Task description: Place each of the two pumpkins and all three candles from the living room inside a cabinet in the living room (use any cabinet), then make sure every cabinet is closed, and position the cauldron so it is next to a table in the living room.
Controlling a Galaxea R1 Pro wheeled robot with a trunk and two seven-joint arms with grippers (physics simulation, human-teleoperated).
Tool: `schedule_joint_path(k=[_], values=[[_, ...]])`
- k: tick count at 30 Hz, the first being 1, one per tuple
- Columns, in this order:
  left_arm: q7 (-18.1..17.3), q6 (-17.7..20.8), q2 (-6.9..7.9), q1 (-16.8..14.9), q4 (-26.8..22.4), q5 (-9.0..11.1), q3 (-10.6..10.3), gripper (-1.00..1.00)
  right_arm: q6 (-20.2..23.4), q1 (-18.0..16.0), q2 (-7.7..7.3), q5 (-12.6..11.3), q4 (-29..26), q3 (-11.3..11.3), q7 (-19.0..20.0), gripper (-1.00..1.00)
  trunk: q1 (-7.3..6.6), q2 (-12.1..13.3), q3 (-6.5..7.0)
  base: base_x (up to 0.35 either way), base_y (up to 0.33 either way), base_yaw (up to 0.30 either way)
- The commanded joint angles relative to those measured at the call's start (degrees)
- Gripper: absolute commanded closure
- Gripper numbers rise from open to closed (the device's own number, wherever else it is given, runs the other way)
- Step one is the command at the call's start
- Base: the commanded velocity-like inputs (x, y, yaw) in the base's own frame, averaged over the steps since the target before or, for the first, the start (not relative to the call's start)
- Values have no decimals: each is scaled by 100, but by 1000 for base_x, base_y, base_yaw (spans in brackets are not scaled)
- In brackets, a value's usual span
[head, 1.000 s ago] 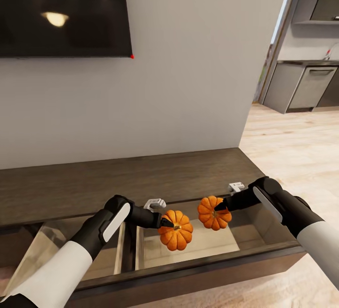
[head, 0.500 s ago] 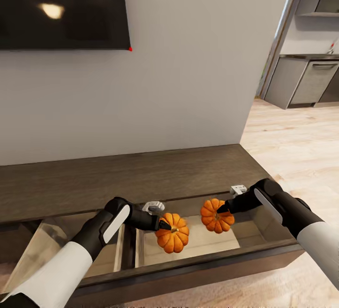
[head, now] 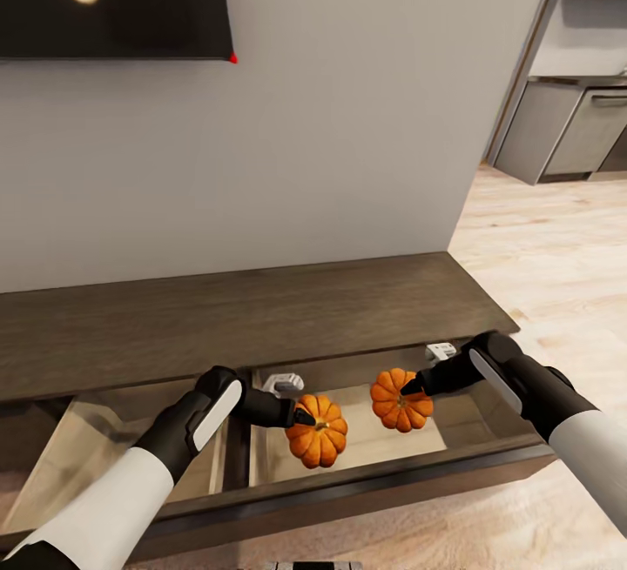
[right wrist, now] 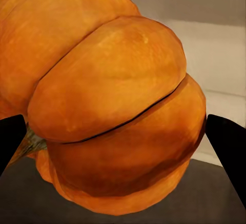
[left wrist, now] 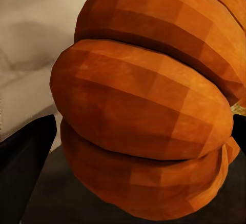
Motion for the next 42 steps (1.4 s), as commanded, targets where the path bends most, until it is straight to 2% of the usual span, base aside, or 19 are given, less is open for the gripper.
schedule_joint_path(k=[1, 5, 8, 13, 17, 22, 25, 28, 33, 36, 39, 42], values=[[-45, -55, 4, -4, -5, -35, -5, 100, 4, -7, -8, 43, -4, 12, 57, 100, 1, -4, -28, 0, 0, 0], [-34, -130, -4, -4, 45, -35, 0, 100, 4, -7, -5, 43, -4, 12, 42, 100, 11, -10, -116, 0, 0, 0], [-29, -171, -32, -4, 87, -37, -2, 100, 4, -6, -5, 43, -4, 12, -113, 100, 19, -14, -183, 0, 0, 0], [86, -456, -51, -6, 113, -35, 13, 100, 4, -3, -5, 37, -4, 12, -184, 100, 32, -20, -294, 0, 0, 0], [436, -498, -183, -5, 118, -22, 28, 100, 4, -2, -5, 34, -4, 18, -188, 100, 42, -26, -382, 0, 0, 0], [767, -510, -372, -4, 118, -29, 234, 100, -258, 1, -5, 34, -4, 21, -189, 100, 55, -32, -493, 0, 0, 0], [975, -512, -429, -4, 97, -21, 256, 100, -302, 3, -5, 34, -4, 21, -189, 100, 55, -32, -493, 0, 0, 0], [1030, -621, -440, -4, 87, -18, 260, 100, -382, 8, 0, 34, -4, 17, -189, 100, 55, -32, -493, 0, 0, 0], [1048, -854, -441, -4, 98, -14, 261, 100, -903, 18, 10, 34, 55, 18, -189, 100, 55, -32, -493, 0, 0, 0], [1049, -869, -436, -4, 100, -12, 261, 100, -1087, 19, 12, 34, 283, 14, -189, 100, 55, -32, -493, 0, 0, 0], [1047, -872, -435, -4, 101, -16, 261, 100, -1481, 19, 20, 34, 515, 13, -189, 100, 55, -32, -493, 0, 0, 0], [1042, -869, -435, -4, 101, -16, 261, 100, -1630, 19, 21, 34, 913, -1, -189, 100, 55, -32, -493, 0, 0, 0]])
